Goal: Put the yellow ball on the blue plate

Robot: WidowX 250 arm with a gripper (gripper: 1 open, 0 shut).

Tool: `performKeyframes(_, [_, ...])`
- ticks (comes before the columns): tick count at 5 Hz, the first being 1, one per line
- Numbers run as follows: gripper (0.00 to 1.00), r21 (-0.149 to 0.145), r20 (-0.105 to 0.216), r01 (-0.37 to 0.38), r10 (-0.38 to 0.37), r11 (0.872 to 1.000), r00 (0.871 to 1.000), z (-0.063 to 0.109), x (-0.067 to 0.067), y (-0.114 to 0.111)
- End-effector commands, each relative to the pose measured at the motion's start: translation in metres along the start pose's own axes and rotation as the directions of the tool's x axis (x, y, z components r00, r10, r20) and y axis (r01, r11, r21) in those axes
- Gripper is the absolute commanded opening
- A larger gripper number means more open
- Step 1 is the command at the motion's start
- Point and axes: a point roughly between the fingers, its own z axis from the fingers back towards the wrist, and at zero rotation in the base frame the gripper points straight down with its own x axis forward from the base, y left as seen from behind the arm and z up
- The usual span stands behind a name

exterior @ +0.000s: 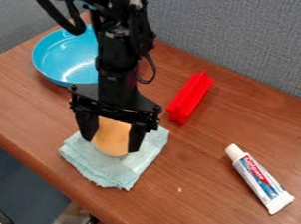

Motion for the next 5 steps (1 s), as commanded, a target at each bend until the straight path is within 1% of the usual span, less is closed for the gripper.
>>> performKeyframes(1, [1.00,0.004,0.028,0.013,-0.013,1.000,1.000,0.0055,0.0068,-0.0026])
performKeyframes(5, [1.00,0.009,0.033,0.005,-0.005,1.000,0.999,0.0065,0.0119,-0.0035])
